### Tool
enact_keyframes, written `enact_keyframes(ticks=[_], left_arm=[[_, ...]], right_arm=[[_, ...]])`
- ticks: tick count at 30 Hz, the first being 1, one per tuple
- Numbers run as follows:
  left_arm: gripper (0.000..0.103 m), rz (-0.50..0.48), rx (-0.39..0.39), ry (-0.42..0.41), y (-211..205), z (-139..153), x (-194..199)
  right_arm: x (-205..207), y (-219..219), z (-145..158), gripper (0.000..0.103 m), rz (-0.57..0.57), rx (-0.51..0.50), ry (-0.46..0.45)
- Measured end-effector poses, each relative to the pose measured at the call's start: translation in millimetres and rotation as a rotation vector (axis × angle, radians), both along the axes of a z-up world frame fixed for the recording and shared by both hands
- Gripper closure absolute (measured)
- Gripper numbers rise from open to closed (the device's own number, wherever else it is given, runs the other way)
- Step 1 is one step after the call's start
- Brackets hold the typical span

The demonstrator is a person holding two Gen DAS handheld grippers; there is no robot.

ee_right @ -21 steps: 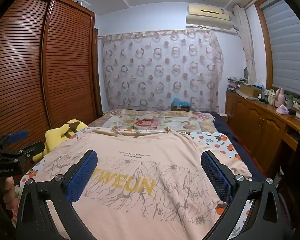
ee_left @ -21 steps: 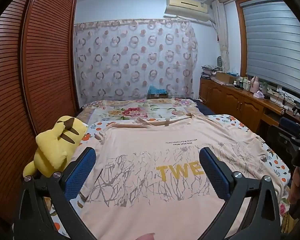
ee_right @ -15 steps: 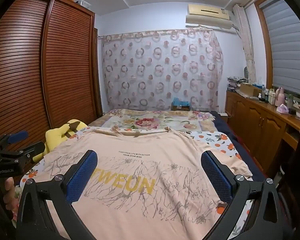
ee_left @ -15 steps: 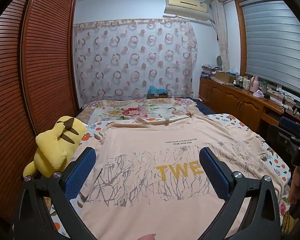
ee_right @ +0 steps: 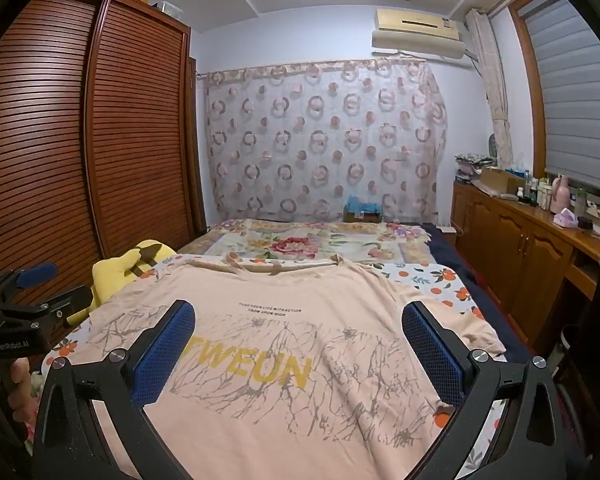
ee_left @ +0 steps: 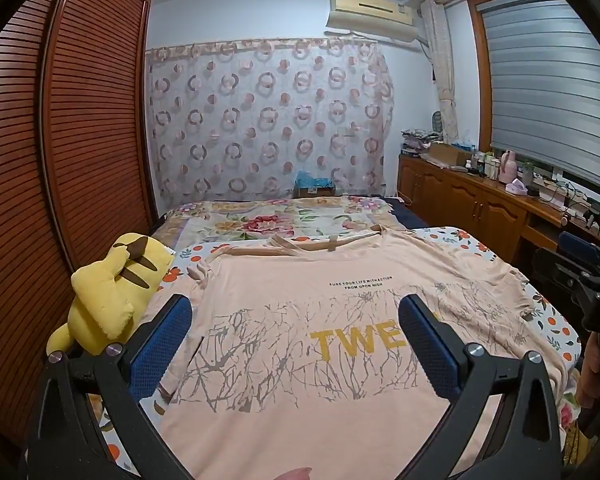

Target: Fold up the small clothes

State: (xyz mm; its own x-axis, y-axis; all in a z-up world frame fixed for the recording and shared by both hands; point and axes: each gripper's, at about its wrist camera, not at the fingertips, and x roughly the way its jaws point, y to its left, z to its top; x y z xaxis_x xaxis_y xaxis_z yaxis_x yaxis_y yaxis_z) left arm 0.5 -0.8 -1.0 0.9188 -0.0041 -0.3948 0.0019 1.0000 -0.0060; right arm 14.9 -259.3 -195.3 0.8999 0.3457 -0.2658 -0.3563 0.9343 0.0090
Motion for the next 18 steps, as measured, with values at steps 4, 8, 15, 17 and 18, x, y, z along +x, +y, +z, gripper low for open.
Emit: enact_keyframes(ticks=[4, 8, 15, 17, 18], left_arm=[[0.000, 0.000, 0.004, 0.001, -0.2, 0.3, -0.2], [0.000, -0.001, 0.003, 0.000, 0.0, 0.3, -0.2], [0.000, -0.001, 0.002, 0.000, -0.5, -0.1, 0.0], [0.000, 0.000, 0.003, 0.001, 0.0, 0.3, -0.1], [0.000, -0.001, 0.003, 0.001, 0.0, 0.3, -0.1]], right_arm=[[-0.3, 0.1, 0.2, 0.000, -0.001, 0.001, -0.001], [-0.2, 0.0, 0.3, 0.000, 0.000, 0.001, -0.001], [-0.5, 1.0, -0.2, 0.000, 0.001, 0.002, -0.001], [-0.5, 0.9, -0.4, 0.000, 0.000, 0.002, -0.001], [-0.6, 0.9, -0.1, 0.000, 0.000, 0.001, -0.001]])
